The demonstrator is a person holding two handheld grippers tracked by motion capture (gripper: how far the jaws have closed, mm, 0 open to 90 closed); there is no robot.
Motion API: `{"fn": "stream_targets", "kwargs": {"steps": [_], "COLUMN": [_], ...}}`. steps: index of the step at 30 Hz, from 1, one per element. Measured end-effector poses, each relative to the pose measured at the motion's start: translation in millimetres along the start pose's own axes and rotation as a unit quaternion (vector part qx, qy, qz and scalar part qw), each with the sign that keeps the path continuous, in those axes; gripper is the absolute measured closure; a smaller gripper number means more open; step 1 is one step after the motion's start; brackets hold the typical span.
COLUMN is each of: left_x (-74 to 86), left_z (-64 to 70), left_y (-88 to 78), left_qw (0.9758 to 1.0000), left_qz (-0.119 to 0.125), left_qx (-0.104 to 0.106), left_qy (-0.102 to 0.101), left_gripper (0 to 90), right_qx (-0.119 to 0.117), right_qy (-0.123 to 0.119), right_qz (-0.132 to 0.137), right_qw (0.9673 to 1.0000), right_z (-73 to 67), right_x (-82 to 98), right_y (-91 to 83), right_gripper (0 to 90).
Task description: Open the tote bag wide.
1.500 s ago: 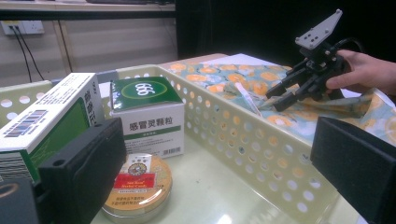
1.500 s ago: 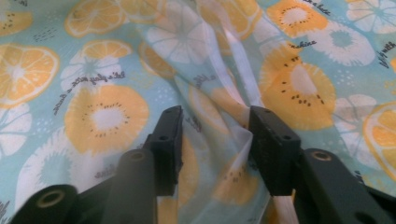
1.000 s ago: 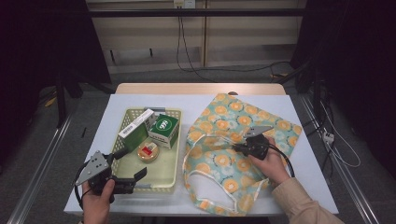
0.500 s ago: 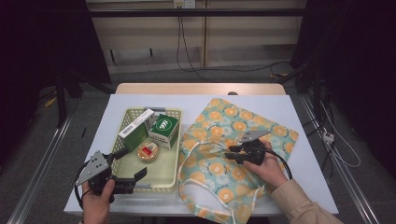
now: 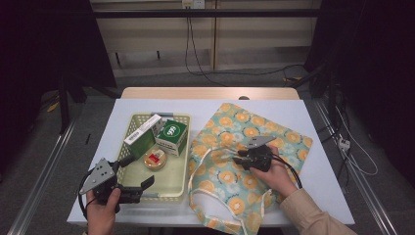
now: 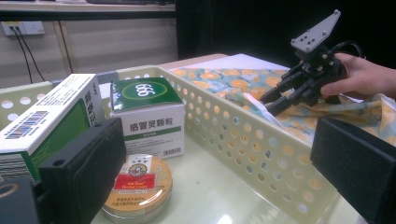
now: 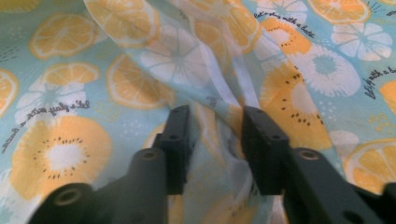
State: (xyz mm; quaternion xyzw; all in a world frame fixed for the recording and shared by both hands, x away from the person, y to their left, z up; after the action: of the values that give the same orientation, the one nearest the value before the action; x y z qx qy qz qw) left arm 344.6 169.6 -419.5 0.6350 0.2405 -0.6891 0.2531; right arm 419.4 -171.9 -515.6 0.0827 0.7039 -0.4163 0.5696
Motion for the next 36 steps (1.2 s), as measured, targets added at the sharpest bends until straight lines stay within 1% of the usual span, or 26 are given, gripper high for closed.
{"fn": "stream_targets", "kwargs": {"steps": [2,5,9,10,11,12,13,15,16,19,21,23,25,27,29,31,34,36], "left_x": [0.0,-0.1,-0.7,-0.6,-0.9,-0.8,-1.2,-2.3,-3.1,-4.5,-5.4,-6.4,-8.1,-11.0,-14.9,-19.4,-25.4,-28.3], "left_z": [0.3,0.9,0.5,0.3,0.8,0.6,0.9,1.6,2.1,2.4,3.8,3.4,4.3,5.5,7.4,7.8,8.0,8.7], "left_y": [0.3,0.3,-0.5,-0.8,-0.5,-0.7,-0.5,-0.3,0.0,0.3,1.2,1.2,1.6,1.7,1.7,1.6,2.9,4.4], "left_qw": [1.0,1.0,1.0,1.0,1.0,1.0,1.0,1.0,1.0,1.0,1.0,1.0,1.0,1.0,0.9999,0.9999,1.0,0.9999], "left_qz": [0.0,-0.002,0.0,-0.002,0.0,-0.002,-0.002,-0.002,-0.001,-0.002,0.001,-0.003,-0.002,-0.005,-0.005,-0.002,0.003,0.002], "left_qx": [-0.001,0.0,0.0,0.0,-0.001,0.0,-0.001,0.001,0.001,0.002,0.003,0.005,0.006,0.006,0.01,0.011,0.008,0.012], "left_qy": [-0.001,0.0,0.0,0.002,-0.001,0.001,0.0,0.001,0.001,0.003,-0.002,0.005,0.0,0.003,0.0,0.001,-0.002,-0.005], "left_gripper": [3.1,3.1,3.1,3.1,3.2,3.1,3.1,3.1,3.1,3.1,3.1,3.1,3.1,3.1,3.1,3.0,3.0,3.0], "right_qx": [-0.001,-0.006,-0.01,-0.012,-0.014,-0.02,-0.025,-0.035,-0.039,-0.038,-0.039,-0.039,-0.04,-0.039,-0.033,-0.031,-0.04,-0.041], "right_qy": [-0.004,-0.006,0.003,0.007,0.011,0.018,0.029,0.058,0.066,0.064,0.069,0.072,0.08,0.083,0.082,0.087,0.09,0.089], "right_qz": [-0.005,-0.009,-0.011,-0.013,-0.016,-0.016,-0.012,0.005,0.009,0.011,0.011,0.013,0.017,0.018,0.019,0.017,0.017,0.013], "right_qw": [1.0,0.9999,0.9999,0.9998,0.9997,0.9995,0.9992,0.9977,0.997,0.9972,0.9968,0.9965,0.9959,0.9956,0.9959,0.9955,0.995,0.9951], "right_z": [-0.3,-0.4,0.8,1.1,1.6,1.8,2.2,3.9,5.2,10.3,12.7,15.9,18.4,21.4,25.7,28.6,29.6,29.9], "right_x": [-1.3,-2.6,-3.2,-3.3,-3.8,-4.8,-7.0,-14.7,-18.5,-30.0,-36.1,-42.0,-47.8,-52.4,-57.3,-61.5,-67.7,-70.9], "right_y": [1.0,2.6,2.8,2.3,1.5,0.6,-0.9,-5.1,-7.2,-12.8,-15.5,-18.3,-21.4,-24.1,-27.3,-30.5,-34.7,-37.9], "right_gripper": [74.5,83.7,89.2,89.5,89.8,89.9,90.0,90.0,90.0,90.0,90.0,90.0,90.0,90.0,90.0,90.0,90.0,90.0]}}
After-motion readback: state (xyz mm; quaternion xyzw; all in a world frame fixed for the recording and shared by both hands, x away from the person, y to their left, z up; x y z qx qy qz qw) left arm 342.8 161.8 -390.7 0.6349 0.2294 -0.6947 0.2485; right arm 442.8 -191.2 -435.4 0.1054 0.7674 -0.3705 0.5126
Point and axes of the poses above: each handheld gripper's, and its own axes: y roughly forward along the jaws, x roughly out of its underside, z roughly to its right, the point moved 8 cm from there along y, roughly forward along the jaws, and after that the axes turned 13 degrees about z, right-handed, at the moved point
